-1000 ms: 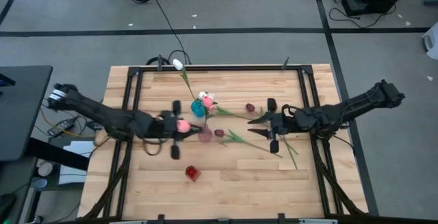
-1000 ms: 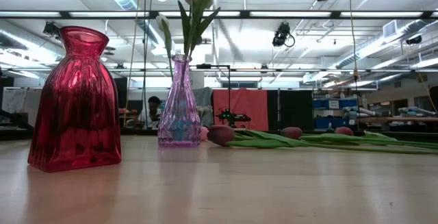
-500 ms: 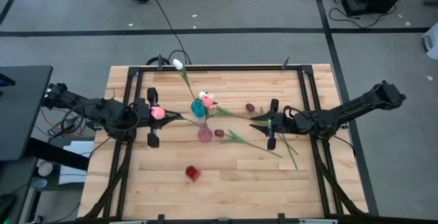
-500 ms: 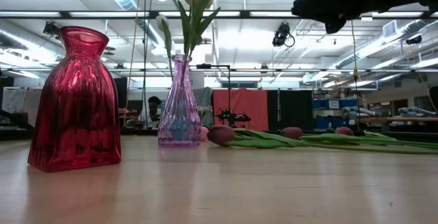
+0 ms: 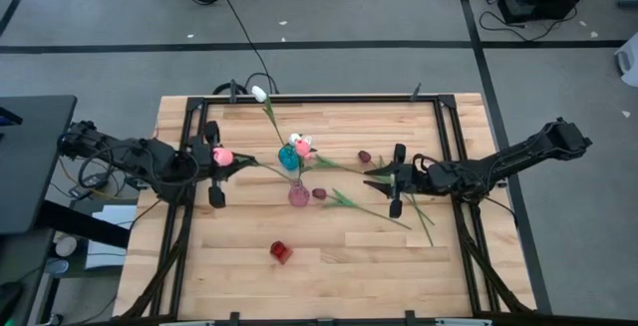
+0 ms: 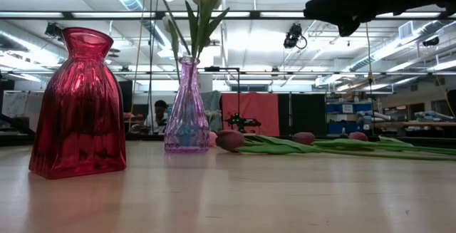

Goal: Sort flowers into vase by color
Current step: Put the right pink tulip into the purple vase

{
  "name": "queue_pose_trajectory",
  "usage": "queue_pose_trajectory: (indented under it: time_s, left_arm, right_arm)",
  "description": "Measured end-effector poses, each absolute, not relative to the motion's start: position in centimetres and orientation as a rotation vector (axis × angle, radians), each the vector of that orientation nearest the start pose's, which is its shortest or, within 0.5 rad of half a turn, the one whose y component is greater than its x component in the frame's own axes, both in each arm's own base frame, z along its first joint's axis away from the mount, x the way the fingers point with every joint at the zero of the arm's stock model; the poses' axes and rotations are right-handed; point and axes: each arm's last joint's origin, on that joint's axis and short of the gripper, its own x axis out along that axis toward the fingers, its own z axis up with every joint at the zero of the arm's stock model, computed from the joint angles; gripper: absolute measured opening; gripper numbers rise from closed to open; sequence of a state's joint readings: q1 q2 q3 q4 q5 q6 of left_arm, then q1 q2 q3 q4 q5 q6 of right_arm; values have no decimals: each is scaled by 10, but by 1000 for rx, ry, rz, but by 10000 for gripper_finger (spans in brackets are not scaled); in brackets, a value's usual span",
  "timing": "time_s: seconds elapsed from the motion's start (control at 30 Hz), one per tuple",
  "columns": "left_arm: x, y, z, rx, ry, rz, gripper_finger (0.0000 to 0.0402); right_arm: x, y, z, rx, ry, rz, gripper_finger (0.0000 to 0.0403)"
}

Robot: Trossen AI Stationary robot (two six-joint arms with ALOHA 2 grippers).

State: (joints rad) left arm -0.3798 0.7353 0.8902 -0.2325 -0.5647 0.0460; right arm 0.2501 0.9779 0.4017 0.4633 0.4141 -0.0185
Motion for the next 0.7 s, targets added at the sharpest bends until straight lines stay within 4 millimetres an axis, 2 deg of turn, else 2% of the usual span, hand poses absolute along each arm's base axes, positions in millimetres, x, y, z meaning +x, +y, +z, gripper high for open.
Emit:
queue_pose_trajectory:
  time_s: [0.13,0.4,0.7]
  left_arm:
    - [148,-42,366,70,88,186,23]
    - [170,-50,357,32,120,191,22]
    - [209,-39,333,-25,241,202,20]
  right_arm:
    - [201,39,231,-47,82,-162,117]
    - [201,40,232,-43,73,-144,117]
    - [202,39,233,-18,57,-149,117]
